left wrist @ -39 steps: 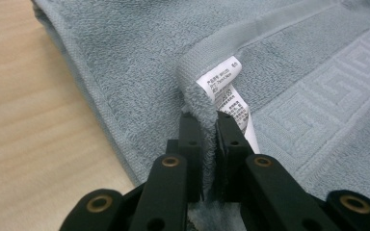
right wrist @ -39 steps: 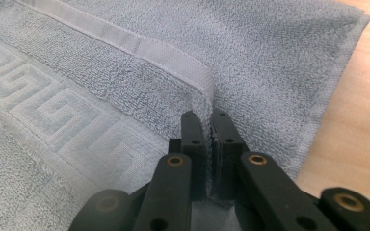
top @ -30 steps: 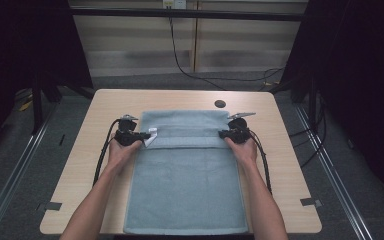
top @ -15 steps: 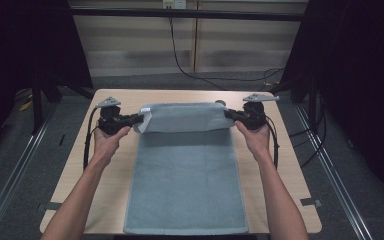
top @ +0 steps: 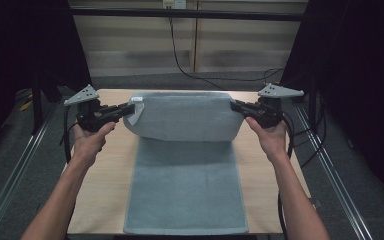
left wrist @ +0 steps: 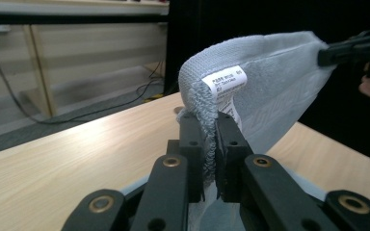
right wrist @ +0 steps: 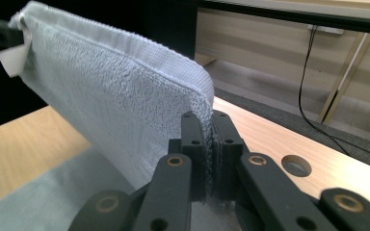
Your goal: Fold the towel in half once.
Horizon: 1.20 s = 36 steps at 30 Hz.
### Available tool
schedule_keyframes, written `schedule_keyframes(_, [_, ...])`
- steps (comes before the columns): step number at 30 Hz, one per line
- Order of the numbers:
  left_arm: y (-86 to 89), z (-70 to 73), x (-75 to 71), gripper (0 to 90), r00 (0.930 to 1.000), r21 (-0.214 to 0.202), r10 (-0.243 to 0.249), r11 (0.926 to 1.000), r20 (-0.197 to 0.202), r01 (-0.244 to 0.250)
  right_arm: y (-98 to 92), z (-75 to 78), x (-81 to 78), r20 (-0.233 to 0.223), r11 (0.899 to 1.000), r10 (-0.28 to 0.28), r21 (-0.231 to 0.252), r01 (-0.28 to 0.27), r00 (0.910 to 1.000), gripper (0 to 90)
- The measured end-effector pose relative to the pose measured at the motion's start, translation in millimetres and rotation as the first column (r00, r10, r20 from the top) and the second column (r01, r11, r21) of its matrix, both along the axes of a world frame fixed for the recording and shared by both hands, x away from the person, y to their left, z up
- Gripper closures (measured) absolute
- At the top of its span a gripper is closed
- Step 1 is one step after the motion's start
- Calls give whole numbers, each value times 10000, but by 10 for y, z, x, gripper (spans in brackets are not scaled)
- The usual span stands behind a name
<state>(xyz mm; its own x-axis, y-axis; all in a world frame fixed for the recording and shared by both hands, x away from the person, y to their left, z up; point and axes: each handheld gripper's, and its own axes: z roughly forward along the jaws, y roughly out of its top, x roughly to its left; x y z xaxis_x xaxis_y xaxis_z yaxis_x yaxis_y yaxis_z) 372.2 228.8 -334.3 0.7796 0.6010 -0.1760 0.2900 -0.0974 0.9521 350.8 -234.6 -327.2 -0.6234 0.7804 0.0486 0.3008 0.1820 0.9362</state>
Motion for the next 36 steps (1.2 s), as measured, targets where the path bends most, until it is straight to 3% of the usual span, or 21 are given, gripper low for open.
schedule_keyframes(2, [26, -31, -82, 839, 9996, -308, -219, 9993, -185, 214, -7, 18, -130, 125, 9998, 155, -127, -154, 9998, 866])
schedule_keyframes(8, [47, -290, -383, 838, 9967, 4, -652, 9979, -492, 653, -52, -74, -493, 138, 9981, 605, -144, -603, 9981, 866])
schedule_keyframes(12, [40, -445, -561, 837, 9948, 483, -789, 9955, -642, 821, -60, -261, -728, -144, 9960, 852, -256, -856, 9963, 864])
schedule_keyframes(14, [35, -530, -672, 835, 9939, 958, -916, 9906, -612, 973, -64, -359, -837, -279, 9954, 892, -329, -901, 9956, 862])
schedule_keyframes(16, [48, -624, -746, 834, 9918, 1039, -991, 9888, -807, 1073, -60, -489, -952, -479, 9943, 1005, -322, -1021, 9938, 860])
schedule_keyframes(19, [66, -863, -853, 833, 9845, 919, -1180, 9872, -1294, 1304, -44, -692, -1068, -947, 9928, 1095, -379, -1135, 9895, 860])
schedule_keyframes(22, [99, -1074, -914, 827, 9741, 341, -1473, 9873, -1716, 1552, -39, -914, -1175, -1412, 9912, 1156, -479, -1234, 9832, 859])
schedule_keyframes(28, [92, -1290, -1010, 823, 9621, 771, -1625, 9801, -2190, 1831, -41, -1241, -1355, -2082, 9909, 1261, -198, -1331, 9699, 850])
schedule_keyframes(31, [70, -1391, -1095, 815, 9541, 839, -1781, 9755, -2408, 2033, -24, -1325, -1445, -2388, 9883, 1273, -516, -1435, 9627, 825])
schedule_keyframes(33, [66, -1467, -1151, 809, 9492, 1131, -1764, 9708, -2605, 2115, -26, -1348, -1496, -2395, 9864, 1102, -925, -1357, 9646, 808])
schedule_keyframes(34, [62, -1504, -1196, 808, 9437, 1148, -1834, 9683, -2753, 2217, -36, -1367, -1525, -2461, 9852, 1176, -923, -1441, 9621, 810])
schedule_keyframes(36, [67, -1528, -1269, 796, 9406, 1338, -1920, 9624, -2801, 2363, -49, -1409, -1593, -2621, 9853, 1237, -818, -1498, 9571, 801])
